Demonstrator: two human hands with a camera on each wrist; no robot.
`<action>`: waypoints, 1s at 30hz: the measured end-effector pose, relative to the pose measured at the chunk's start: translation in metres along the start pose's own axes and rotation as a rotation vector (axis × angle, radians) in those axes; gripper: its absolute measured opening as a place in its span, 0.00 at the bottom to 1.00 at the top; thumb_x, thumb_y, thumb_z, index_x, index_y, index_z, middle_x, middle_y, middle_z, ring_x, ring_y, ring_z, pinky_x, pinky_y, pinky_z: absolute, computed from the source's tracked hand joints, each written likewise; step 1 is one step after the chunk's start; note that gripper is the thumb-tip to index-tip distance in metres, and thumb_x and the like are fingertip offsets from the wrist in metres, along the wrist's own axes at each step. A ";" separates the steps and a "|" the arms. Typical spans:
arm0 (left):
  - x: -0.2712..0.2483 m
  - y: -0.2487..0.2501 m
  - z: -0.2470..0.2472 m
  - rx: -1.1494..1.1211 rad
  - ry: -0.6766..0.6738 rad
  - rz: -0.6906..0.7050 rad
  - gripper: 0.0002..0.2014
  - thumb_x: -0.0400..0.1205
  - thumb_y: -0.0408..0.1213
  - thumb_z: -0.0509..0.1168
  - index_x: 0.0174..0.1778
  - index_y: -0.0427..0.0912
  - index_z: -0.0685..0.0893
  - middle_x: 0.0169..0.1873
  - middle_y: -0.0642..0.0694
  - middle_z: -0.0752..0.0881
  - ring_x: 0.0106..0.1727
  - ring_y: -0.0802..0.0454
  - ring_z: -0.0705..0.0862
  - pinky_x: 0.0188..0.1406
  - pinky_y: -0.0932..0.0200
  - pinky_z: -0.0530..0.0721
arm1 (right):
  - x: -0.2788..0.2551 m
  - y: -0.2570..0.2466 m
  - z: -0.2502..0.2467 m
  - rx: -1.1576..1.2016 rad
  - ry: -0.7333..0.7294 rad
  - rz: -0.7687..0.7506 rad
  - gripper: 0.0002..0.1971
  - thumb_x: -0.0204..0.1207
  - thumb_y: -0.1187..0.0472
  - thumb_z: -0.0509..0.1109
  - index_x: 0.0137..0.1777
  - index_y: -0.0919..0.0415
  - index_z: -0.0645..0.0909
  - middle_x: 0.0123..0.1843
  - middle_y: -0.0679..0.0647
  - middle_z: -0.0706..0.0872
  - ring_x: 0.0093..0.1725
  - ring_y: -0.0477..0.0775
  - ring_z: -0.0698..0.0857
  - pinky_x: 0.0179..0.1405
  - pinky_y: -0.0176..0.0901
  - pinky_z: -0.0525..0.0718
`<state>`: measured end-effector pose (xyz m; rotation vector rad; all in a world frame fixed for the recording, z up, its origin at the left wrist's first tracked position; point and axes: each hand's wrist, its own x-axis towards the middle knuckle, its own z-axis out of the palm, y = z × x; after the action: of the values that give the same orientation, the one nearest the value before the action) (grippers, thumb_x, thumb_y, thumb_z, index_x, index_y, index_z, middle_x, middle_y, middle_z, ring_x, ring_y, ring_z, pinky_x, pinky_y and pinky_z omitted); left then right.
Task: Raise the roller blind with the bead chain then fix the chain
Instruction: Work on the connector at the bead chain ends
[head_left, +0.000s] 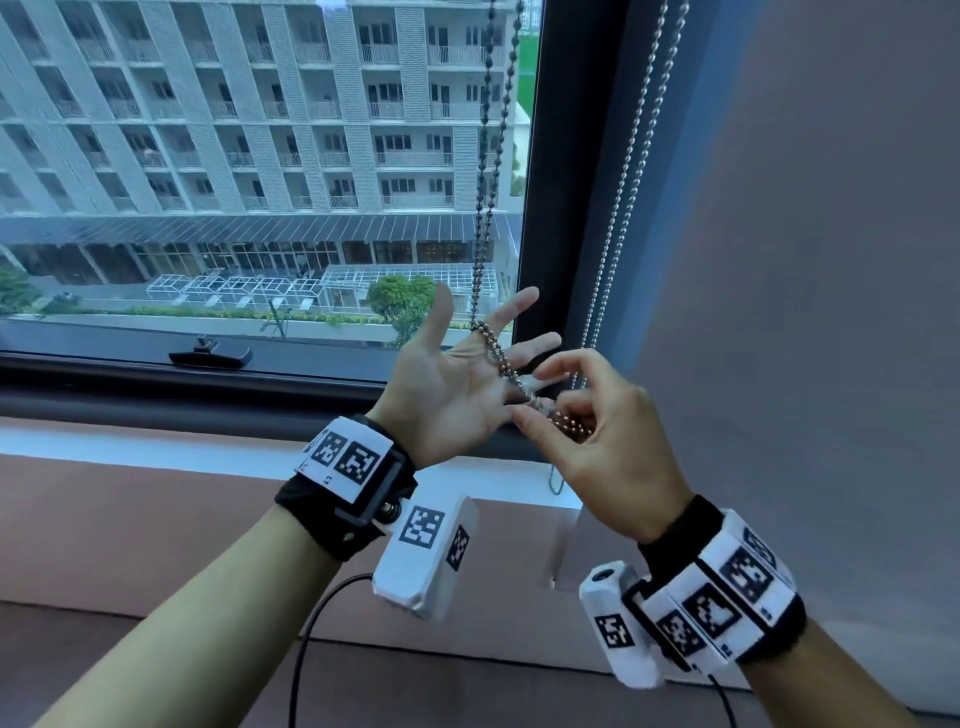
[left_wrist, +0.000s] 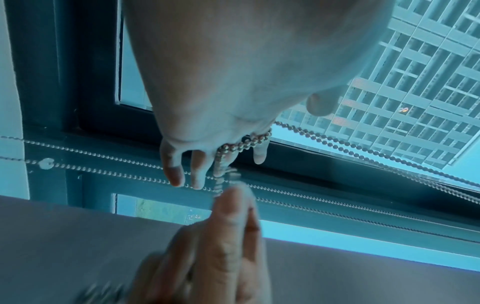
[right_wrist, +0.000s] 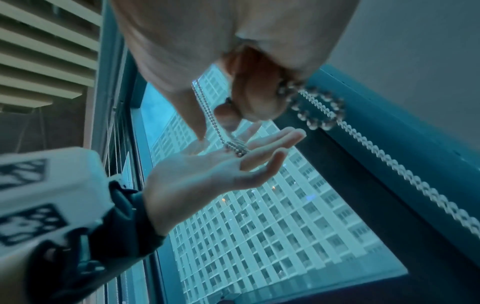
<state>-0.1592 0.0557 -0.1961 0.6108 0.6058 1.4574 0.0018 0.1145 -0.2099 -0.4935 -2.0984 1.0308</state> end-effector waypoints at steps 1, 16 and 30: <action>0.000 0.001 -0.002 0.015 0.018 0.003 0.40 0.75 0.72 0.46 0.80 0.52 0.65 0.80 0.32 0.64 0.76 0.31 0.70 0.76 0.31 0.61 | 0.000 0.002 0.002 -0.032 -0.026 0.061 0.11 0.74 0.55 0.75 0.51 0.56 0.79 0.25 0.44 0.84 0.22 0.40 0.80 0.25 0.24 0.70; 0.007 0.006 0.001 0.193 -0.022 -0.116 0.42 0.69 0.79 0.42 0.79 0.67 0.61 0.56 0.36 0.79 0.65 0.33 0.68 0.76 0.24 0.55 | 0.019 0.008 -0.005 -0.306 -0.041 -0.131 0.04 0.80 0.60 0.69 0.45 0.56 0.84 0.29 0.45 0.85 0.27 0.44 0.78 0.28 0.32 0.73; 0.009 0.011 0.014 0.461 0.141 -0.284 0.52 0.64 0.82 0.33 0.81 0.58 0.61 0.73 0.41 0.77 0.72 0.27 0.75 0.73 0.28 0.64 | 0.037 0.022 -0.003 -0.294 -0.038 -0.436 0.09 0.79 0.66 0.69 0.54 0.63 0.89 0.42 0.57 0.91 0.39 0.55 0.89 0.39 0.48 0.86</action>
<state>-0.1568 0.0645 -0.1780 0.7457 1.1108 1.1021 -0.0197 0.1517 -0.2101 -0.1395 -2.2668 0.4889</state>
